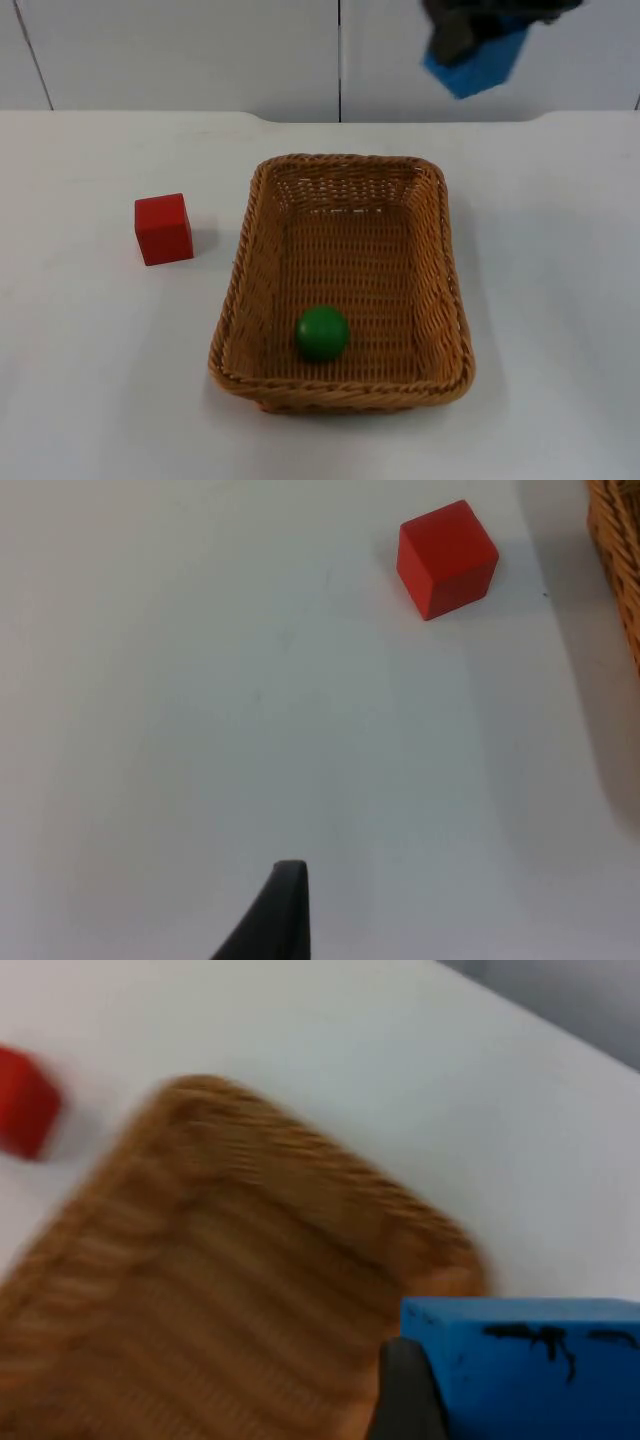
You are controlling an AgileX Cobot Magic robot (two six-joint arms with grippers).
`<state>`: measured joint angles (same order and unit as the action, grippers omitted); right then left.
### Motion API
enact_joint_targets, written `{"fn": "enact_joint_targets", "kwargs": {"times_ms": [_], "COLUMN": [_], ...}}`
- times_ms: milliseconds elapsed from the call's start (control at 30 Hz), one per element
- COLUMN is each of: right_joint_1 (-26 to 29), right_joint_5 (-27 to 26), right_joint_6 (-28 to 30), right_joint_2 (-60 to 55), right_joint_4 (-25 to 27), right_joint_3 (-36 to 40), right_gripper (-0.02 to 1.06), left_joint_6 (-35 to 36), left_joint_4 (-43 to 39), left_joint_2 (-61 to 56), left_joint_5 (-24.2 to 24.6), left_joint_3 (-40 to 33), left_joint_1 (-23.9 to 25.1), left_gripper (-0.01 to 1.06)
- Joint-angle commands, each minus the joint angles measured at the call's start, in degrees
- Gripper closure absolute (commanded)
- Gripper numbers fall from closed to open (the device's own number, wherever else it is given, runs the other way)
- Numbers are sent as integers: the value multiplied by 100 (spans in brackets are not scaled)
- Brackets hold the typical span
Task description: Place all geometric objects except the red cube into the basket.
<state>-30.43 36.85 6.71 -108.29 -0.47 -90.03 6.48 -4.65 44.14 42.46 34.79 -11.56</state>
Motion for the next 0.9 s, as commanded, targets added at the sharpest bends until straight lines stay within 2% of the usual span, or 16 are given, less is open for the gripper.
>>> {"fn": "enact_joint_targets", "kwargs": {"times_ms": [0,167,467,567,600,633,800,867], "right_joint_1": [-231,-653,-683,-683,-683,-683,-683,-683], "right_joint_5": [-163,-531,-943,-1094,-1124,-1124,-1103,-1103], "right_joint_6": [59,59,18,18,18,18,18,18], "right_joint_2": [-129,-621,-1296,-1533,-1638,-1638,-1834,-1834], "right_joint_4": [47,47,47,80,92,92,104,104], "right_joint_3": [-16,-16,-16,-16,-16,-16,-16,-16], "right_gripper": [105,105,102,89,77,77,45,42], "left_joint_6": [-8,-8,-8,-8,-8,-8,-8,-8], "left_joint_4": [-11,-11,-11,-11,-11,-11,-11,-11], "left_joint_2": [-31,-31,-31,-31,-31,-31,-31,-31], "left_joint_5": [-77,-77,-77,-77,-77,-77,-77,-77], "left_joint_3": [-22,-22,-22,-22,-22,-22,-22,-22], "left_joint_1": [31,31,31,31,31,31,31,31], "left_gripper": [0,0,0,0,0,0,0,0]}}
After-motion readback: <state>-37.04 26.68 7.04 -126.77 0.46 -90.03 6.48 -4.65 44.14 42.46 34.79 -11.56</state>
